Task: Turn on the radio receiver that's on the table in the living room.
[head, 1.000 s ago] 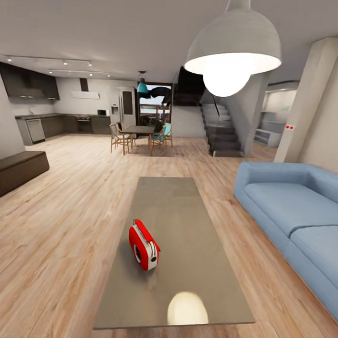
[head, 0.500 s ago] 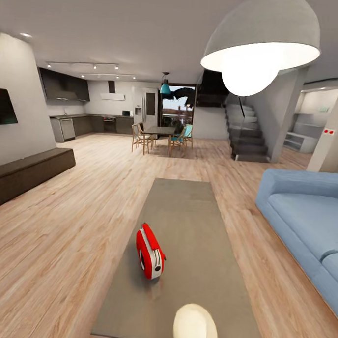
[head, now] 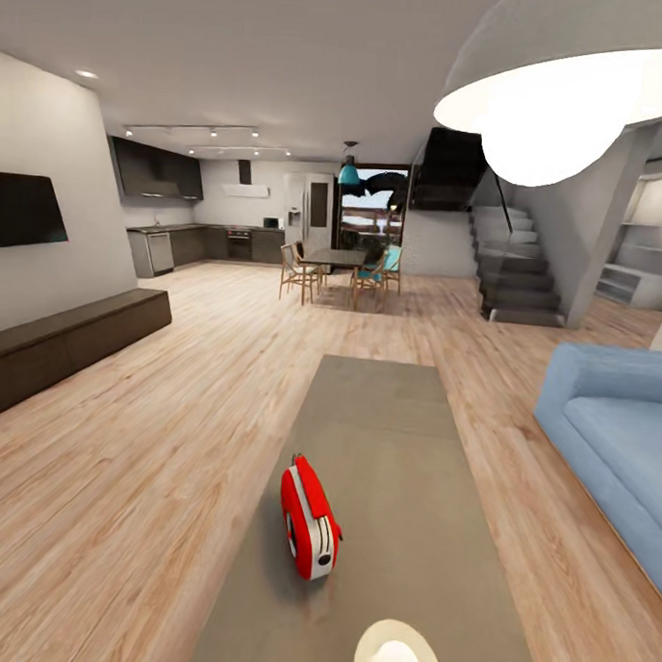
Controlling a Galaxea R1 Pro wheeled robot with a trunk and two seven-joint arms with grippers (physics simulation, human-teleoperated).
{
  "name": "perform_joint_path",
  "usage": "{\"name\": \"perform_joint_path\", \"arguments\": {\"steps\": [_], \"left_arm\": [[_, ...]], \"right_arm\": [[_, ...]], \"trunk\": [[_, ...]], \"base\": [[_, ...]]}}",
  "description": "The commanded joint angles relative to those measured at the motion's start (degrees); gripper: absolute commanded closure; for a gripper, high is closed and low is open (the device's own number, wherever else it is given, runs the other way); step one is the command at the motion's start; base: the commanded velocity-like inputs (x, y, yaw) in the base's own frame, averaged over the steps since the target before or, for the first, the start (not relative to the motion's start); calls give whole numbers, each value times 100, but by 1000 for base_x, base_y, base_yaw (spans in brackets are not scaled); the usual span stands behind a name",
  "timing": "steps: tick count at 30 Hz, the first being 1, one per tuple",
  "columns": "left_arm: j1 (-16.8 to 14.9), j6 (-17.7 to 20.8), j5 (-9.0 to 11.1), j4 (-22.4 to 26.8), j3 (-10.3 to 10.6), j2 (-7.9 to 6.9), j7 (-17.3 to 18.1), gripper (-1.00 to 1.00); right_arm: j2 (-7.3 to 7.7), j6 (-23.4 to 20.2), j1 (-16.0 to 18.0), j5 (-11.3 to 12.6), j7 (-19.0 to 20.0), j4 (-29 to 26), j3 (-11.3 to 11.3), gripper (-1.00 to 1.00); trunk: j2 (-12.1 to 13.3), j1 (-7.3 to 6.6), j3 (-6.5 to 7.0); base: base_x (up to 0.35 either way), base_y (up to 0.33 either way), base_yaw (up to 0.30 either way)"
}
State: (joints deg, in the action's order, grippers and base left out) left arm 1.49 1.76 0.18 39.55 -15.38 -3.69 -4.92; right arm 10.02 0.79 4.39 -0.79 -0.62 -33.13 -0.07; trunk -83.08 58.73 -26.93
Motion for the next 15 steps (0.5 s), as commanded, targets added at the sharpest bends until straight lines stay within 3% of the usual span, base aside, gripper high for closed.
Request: {"name": "perform_joint_path", "arguments": {"steps": [1, 8, 13, 15], "left_arm": [[0, -3, 0, 2, 0, 0, -5, -100], [0, -185, -7, 1, 0, 8, -43, -100], [0, -215, -9, 0, 0, 7, -44, -100], [0, -218, -9, 0, 0, 5, -44, -100]], "right_arm": [[0, 0, 0, 0, 0, 0, 3, -100], [-24, -13, 4, -8, 41, -43, 19, -100], [-26, -124, 149, -31, 49, -834, 34, -100], [-32, -371, 264, -34, 53, -1282, 43, -100]], "trunk": [[0, 0, 0], [0, 0, 0], [0, 0, 0], [0, 0, 0]], "base": [[17, 0, 5], [5, 0, 1], [0, 0, 0], [0, 0, 0]]}}
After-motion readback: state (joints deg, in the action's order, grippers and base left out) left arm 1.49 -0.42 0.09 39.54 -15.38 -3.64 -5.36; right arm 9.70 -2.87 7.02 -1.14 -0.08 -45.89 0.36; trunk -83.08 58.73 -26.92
